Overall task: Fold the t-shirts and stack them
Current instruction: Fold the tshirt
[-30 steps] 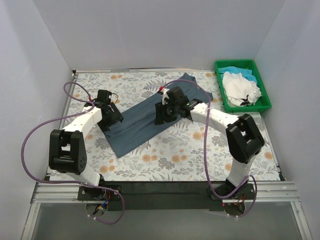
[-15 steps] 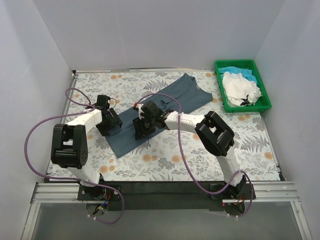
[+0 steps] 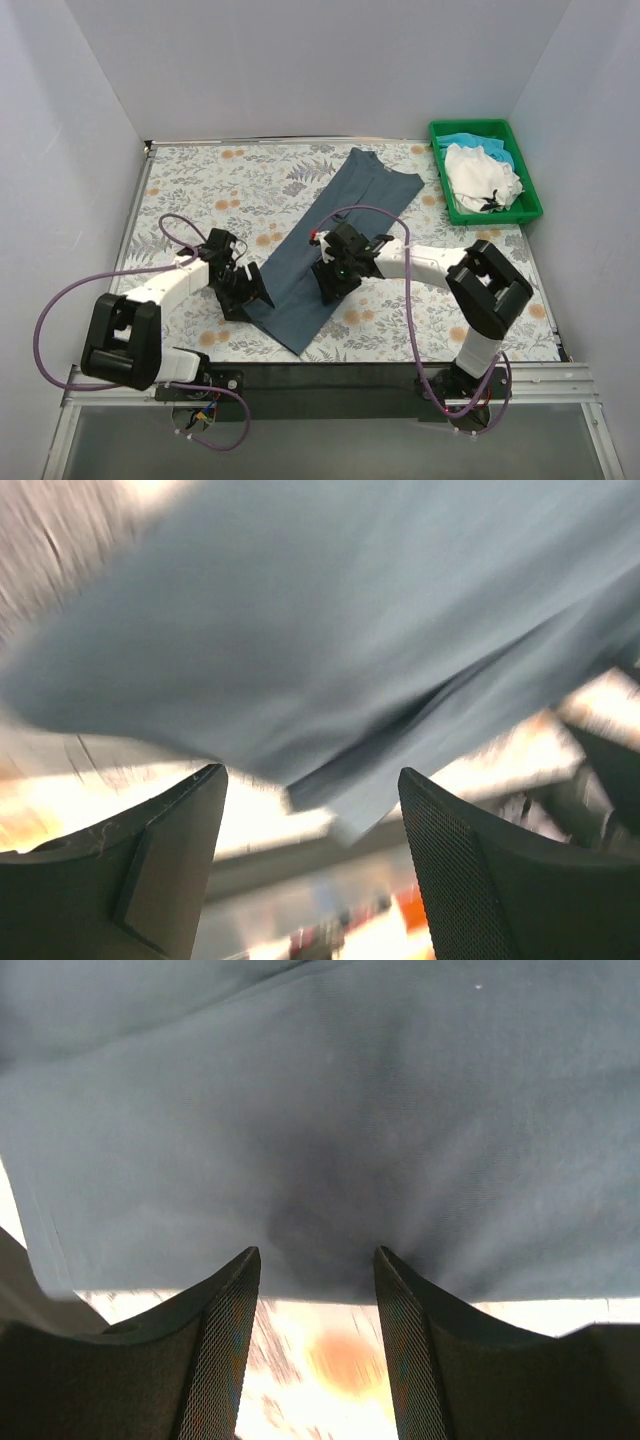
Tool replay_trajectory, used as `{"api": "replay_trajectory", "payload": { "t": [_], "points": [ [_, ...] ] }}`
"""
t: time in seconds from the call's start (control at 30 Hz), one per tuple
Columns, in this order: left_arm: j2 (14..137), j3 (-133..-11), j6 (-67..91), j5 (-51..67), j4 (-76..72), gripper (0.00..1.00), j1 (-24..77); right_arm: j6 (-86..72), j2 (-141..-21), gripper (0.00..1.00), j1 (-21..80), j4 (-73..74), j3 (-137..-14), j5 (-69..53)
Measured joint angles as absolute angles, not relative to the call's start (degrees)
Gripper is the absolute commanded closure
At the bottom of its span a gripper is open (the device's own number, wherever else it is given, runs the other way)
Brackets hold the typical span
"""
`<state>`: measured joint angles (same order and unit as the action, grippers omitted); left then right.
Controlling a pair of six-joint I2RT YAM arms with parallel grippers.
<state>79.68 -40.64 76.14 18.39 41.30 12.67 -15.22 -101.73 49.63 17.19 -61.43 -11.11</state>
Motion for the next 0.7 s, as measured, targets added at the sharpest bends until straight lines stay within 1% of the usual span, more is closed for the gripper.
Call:
{"api": "replay_trajectory", "payload": {
  "t": [0.13,0.23,0.4,0.53,0.7],
  "points": [
    [73.01,-35.53,76.97,25.10,46.70,0.35,15.07,-13.08,-95.50,0.51,48.21,23.18,-55.61,-9.30],
    [70.98,-34.46,77.65,28.49,47.99,0.32,15.81,-11.86,-92.07,0.51,45.10,28.27,-52.82,-8.47],
    [70.81,-34.92,77.95,32.08,48.38,0.31,18.04,-9.30,-91.33,0.51,38.02,37.67,-54.08,-6.72],
    [71.13,-41.12,78.06,29.10,48.77,0.23,18.22,-8.56,-93.21,0.50,32.64,42.30,-64.64,-5.76],
    [74.30,-48.73,78.02,24.95,43.83,0.15,18.22,-9.23,-99.42,0.49,24.34,38.85,-83.59,-1.91]
  ]
}}
